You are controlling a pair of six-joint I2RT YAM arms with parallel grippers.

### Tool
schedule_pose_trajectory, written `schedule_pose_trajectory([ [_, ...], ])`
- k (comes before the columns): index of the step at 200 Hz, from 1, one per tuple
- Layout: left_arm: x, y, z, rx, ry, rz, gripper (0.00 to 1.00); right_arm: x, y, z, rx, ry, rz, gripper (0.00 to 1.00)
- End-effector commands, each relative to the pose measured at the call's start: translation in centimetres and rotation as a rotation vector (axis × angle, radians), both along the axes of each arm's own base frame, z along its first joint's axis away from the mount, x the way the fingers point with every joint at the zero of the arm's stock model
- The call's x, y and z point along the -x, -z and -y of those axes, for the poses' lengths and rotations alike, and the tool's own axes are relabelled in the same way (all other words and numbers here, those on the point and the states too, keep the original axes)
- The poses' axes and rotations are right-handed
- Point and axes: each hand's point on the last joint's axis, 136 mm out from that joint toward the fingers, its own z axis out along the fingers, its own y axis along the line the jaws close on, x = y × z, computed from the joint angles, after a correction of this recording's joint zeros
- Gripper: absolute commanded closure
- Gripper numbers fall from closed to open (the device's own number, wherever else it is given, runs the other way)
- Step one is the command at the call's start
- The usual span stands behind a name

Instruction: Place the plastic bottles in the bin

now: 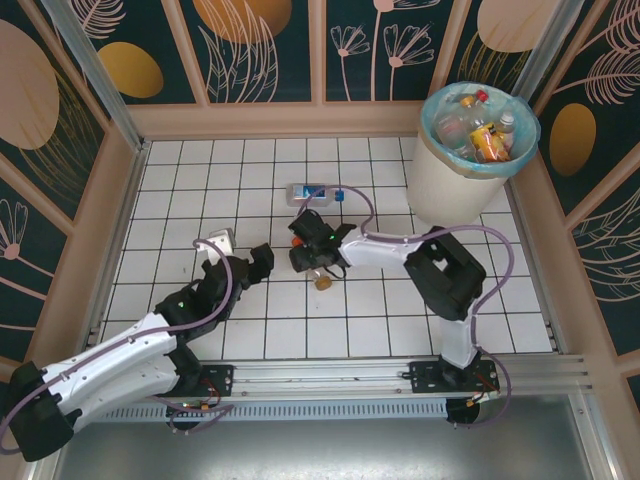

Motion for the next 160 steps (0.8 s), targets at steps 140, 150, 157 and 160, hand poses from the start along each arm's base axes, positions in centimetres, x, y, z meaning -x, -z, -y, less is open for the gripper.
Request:
schedule_pose_trajectory([
  [140, -7.6, -20.8, 23.7, 0.148, 0.622, 0.188, 0.2, -15.6, -43.3, 35.1, -0.336, 0.584, 1.004, 0.59],
  [150, -7.7, -20.7, 25.0, 0.163, 0.649, 0.18, 0.2, -16.2, -43.1, 36.6, -0.315, 0.617, 1.021, 0.59],
  [157, -7.8, -20.5, 25.8, 0.172, 0.662, 0.174, 0.2, -16.5, -42.8, 37.3, -0.304, 0.629, 1.04, 0.59],
  [160, -7.8, -20.5, 26.1, 0.175, 0.668, 0.171, 0.2, -16.7, -42.5, 37.6, -0.301, 0.632, 1.043, 0.59],
])
